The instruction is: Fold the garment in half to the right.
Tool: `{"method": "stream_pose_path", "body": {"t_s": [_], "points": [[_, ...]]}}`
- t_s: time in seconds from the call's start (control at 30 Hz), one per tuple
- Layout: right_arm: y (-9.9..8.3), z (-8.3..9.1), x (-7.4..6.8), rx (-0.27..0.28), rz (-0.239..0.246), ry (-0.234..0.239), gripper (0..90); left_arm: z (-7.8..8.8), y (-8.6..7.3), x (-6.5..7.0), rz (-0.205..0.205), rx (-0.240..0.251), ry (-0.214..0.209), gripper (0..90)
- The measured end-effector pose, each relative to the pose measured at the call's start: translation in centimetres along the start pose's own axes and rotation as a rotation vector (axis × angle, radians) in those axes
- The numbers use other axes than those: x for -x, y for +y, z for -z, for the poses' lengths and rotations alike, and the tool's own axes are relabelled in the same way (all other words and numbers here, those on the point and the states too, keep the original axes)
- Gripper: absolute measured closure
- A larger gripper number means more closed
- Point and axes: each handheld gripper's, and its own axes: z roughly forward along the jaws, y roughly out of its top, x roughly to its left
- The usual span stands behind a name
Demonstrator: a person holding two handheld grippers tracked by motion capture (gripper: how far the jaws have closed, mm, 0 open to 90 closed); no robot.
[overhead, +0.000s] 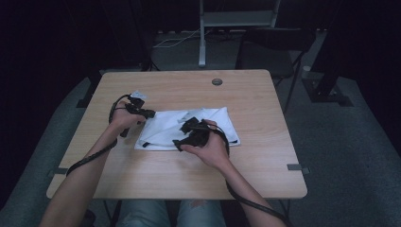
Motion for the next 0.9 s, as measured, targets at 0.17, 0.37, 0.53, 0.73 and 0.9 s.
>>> {"method": "stream_pose_path", "body": {"t_s": [0.17,0.37,0.53,0.73,0.9], "points": [[3.3,-3.1,-2.3,-0.002,0.078,0.072,24.1,1.0,0.2,-0.2,-0.028,-0.003,-0.007,86.1],[5.1,-6.8,-5.0,-0.068,0.179,0.116,30.0,1.7,0.4,-0.1,-0.044,-0.001,-0.015,86.4],[5.5,-9.1,-5.5,-0.113,0.189,0.116,34.9,1.7,0.1,-0.2,-0.039,-0.008,-0.022,86.6],[5.5,-10.6,-6.2,-0.141,0.206,0.119,40.1,2.1,0.1,-0.2,-0.04,-0.005,-0.025,86.6],[5.3,-10.9,-6.2,-0.134,0.198,0.132,50.9,2.2,0.0,-0.4,-0.047,-0.013,-0.026,86.7]]}}
